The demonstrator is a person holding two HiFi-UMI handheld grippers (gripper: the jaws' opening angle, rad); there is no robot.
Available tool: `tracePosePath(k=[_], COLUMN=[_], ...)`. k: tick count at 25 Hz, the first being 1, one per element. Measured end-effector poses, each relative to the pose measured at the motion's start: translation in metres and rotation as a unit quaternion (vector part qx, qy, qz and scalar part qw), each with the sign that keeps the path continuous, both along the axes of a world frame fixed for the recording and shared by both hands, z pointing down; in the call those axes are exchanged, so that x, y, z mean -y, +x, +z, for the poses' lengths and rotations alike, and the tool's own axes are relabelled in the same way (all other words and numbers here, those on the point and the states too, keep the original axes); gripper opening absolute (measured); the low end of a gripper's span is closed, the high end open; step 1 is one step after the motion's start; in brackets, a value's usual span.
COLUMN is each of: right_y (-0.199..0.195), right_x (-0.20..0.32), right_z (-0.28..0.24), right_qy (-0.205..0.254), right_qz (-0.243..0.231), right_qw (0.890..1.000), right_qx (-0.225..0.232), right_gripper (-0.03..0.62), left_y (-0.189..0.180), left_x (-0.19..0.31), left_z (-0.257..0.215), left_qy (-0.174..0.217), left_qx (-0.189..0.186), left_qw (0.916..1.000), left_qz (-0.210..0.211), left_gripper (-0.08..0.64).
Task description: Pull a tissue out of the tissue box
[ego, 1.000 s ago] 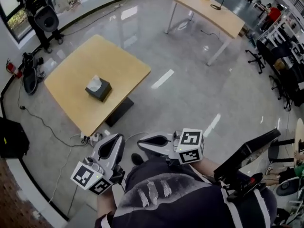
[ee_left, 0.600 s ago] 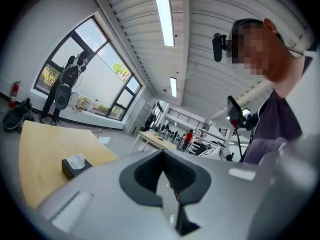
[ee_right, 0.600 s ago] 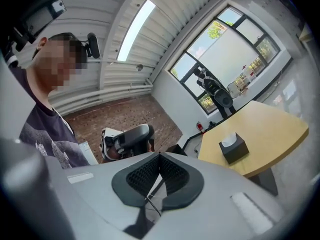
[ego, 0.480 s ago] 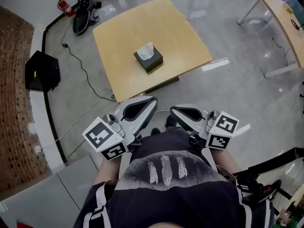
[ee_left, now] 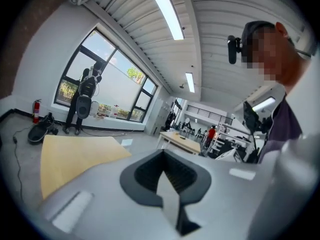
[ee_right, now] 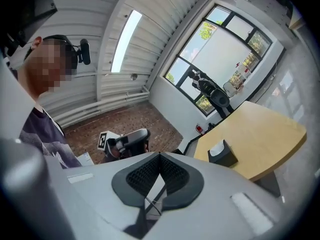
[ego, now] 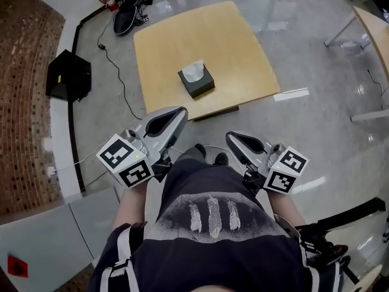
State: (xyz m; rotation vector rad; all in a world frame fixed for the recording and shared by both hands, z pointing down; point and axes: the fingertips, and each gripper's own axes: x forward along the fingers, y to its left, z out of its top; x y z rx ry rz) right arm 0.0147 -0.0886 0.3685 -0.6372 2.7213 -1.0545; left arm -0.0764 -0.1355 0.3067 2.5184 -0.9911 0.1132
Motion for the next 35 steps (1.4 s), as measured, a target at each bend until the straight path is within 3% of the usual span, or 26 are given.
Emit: tracePosePath(k=[6,11,13,17,21,28,35], right_y=[0.005,0.019,0.022,0.031,0.023,0.005,-0.032], right_x=[0.003,0.015,0.019,0.033,0.053,0.117,0.156], right_z=[0.001,0.003,0.007,0.013,0.027,0.054,0.064], right_qy=[0.011,0.013,0.011,0.002,-0.018,-0.06,-0.109], right_qz=[0.003,0.032,0.036,0.05,0.052,0.042,0.016], right_qw=[1.0,0.999,0.999,0.998,0.998,0.993,0.986], right_qx=[-0.001,-0.005,-0.009,-0.023,-0.041,-0.092,-0.126], right_gripper=[-0.002,-0.002,-0.002,-0.002,-0.002,-0.002,-0.002], left_y=[-0.028,-0.046,-0.05,-0.063,-0.077,-0.087,-0.069], left_x=[0.049,0.091,0.108,0.144,0.174,0.22,0.212], left_z=[0.021,0.06,0.083,0.138,0.195,0.27,0.293], left_qy=[-0.007,-0.043,-0.073,-0.145,-0.213,-0.311,-0.407], left_qx=[0.028,0.043,0.049,0.071,0.079,0.042,-0.022], left_qw=[0.999,0.9975,0.9956,0.9867,0.9737,0.9482,0.9011], left_qz=[-0.035,-0.036,-0.03,-0.016,0.012,0.047,0.148], left_gripper=[-0.001,0.166,0.287,0.385,0.407,0.408,0.382])
